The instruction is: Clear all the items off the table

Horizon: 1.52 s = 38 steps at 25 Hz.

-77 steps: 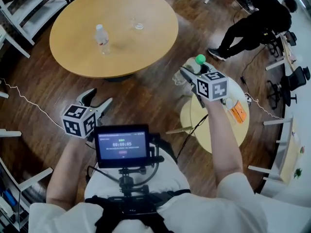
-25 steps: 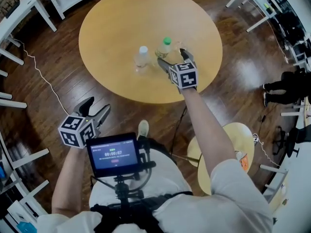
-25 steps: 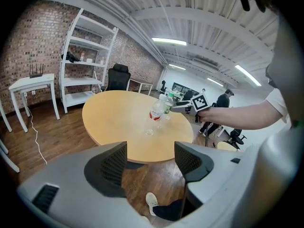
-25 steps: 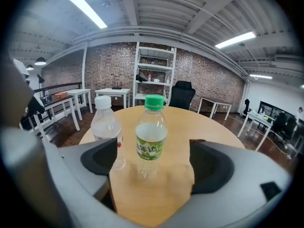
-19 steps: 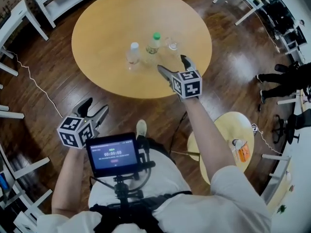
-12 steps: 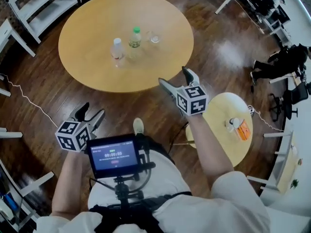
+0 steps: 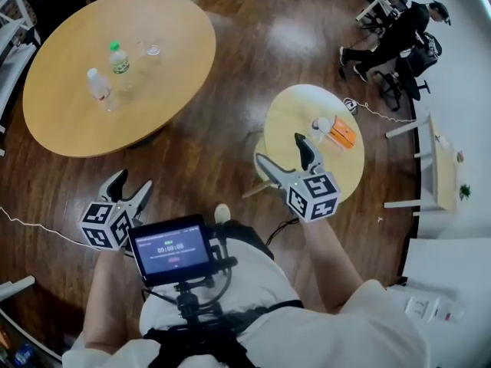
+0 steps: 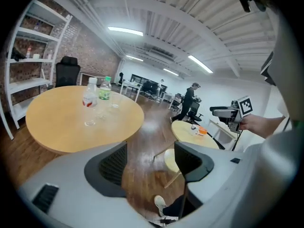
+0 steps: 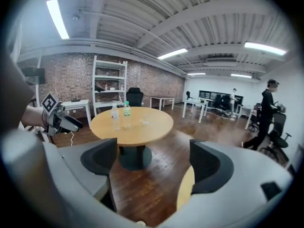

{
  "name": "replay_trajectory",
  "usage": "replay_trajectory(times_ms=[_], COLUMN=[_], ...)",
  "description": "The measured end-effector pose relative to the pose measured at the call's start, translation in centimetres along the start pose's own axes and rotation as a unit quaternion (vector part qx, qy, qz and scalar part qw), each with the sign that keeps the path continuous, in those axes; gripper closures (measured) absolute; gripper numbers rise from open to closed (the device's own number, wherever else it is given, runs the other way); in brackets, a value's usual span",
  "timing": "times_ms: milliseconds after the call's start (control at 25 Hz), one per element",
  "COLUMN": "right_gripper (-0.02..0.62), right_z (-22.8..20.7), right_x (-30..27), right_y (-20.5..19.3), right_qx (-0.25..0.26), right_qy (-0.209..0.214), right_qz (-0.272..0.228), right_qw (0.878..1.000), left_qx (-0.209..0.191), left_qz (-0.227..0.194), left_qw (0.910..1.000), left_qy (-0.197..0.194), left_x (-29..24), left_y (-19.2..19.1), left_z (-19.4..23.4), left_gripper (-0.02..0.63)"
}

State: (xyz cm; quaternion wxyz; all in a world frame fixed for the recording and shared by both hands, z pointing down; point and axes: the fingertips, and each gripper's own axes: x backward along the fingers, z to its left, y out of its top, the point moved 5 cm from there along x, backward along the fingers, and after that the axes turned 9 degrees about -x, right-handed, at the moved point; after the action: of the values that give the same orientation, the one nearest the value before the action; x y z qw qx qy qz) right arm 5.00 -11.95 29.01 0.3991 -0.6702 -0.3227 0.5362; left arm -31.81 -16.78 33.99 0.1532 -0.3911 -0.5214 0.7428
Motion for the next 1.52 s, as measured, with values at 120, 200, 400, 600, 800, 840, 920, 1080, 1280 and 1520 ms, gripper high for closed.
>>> replay_trajectory(times_ms=[120,200,400,600,800,840,920,1080,1280,1520], right_gripper=[0.107,0.107,0.107,0.107,0.107,0.107,0.107,0.107,0.107,0.107], right_z=[-3.9,-6.0,-10.0,-14.5,-18.6,-19.3,-20.7,-22.7,-24.2,-26.3], right_x=[5.6,9.0,16.0,23.5,29.1,30.0,31.5,34.2,35.6,32.5], right_y=[-2.7,-4.1,-7.4,-11.1,-16.0,-16.9,-18.4,-20.7,-22.2,-22.9], right_qx=[-0.024,-0.039,-0.066,-0.077,-0.098,-0.104,-0.113,-0.120,-0.126,-0.125], right_qy=[-0.057,-0.086,-0.127,-0.141,-0.145,-0.144,-0.142,-0.137,-0.136,-0.121], right_qz=[0.008,0.005,-0.017,-0.034,-0.042,-0.043,-0.042,-0.037,-0.038,-0.031], right_qw=[0.998,0.996,0.990,0.986,0.984,0.983,0.983,0.983,0.982,0.984], left_qx=[-0.020,-0.030,-0.072,-0.096,-0.081,-0.083,-0.086,-0.085,-0.100,-0.109], left_qz=[0.008,0.013,0.026,0.025,0.021,0.023,0.027,0.030,0.029,0.033], left_qw=[0.9990,0.9973,0.9913,0.9859,0.9864,0.9865,0.9869,0.9881,0.9875,0.9889], left_qy=[-0.040,-0.066,-0.107,-0.135,-0.142,-0.139,-0.134,-0.125,-0.118,-0.095], left_x=[-2.0,-3.2,-5.6,-6.1,-5.6,-5.6,-5.9,-6.1,-6.0,-5.6], left_y=[-0.3,-0.5,-0.2,-0.1,-1.1,-1.4,-1.9,-3.0,-3.3,-2.5], left_z=[-3.7,-6.3,-13.4,-22.9,-30.8,-32.0,-34.1,-37.6,-40.0,-39.7], left_gripper=[0.289,0.288,0.288,0.288,0.288,0.288,0.288,0.288,0.288,0.288])
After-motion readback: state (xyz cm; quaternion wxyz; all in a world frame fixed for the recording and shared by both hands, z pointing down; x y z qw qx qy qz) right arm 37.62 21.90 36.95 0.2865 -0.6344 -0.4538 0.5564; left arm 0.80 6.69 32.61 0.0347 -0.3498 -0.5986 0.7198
